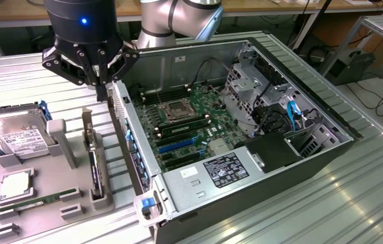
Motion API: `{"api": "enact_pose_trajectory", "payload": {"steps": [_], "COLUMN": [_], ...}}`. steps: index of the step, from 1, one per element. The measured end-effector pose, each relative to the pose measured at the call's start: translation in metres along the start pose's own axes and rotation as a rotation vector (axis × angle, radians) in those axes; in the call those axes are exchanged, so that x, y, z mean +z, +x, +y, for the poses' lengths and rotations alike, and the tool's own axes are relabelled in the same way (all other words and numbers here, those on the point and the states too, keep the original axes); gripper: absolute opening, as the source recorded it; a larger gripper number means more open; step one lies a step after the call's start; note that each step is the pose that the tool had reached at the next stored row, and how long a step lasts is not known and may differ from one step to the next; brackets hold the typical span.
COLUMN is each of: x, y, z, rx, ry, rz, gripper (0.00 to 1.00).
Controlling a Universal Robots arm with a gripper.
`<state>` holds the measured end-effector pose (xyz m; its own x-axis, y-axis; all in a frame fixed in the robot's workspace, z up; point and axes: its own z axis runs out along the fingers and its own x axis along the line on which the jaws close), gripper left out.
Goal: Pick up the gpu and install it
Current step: 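Reach for the gpu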
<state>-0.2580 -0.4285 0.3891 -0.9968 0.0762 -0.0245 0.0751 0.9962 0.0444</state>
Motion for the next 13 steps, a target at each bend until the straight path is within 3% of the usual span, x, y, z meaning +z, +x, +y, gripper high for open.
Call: {"api": "enact_pose_trajectory", "payload": {"steps": [13], "x": [0.0008], "y": [0.0001], "z": [-0.0041], "rx": [0.0], "ry": [-0.0001], "rz": [-0.0001], "gripper": [0.11]}}
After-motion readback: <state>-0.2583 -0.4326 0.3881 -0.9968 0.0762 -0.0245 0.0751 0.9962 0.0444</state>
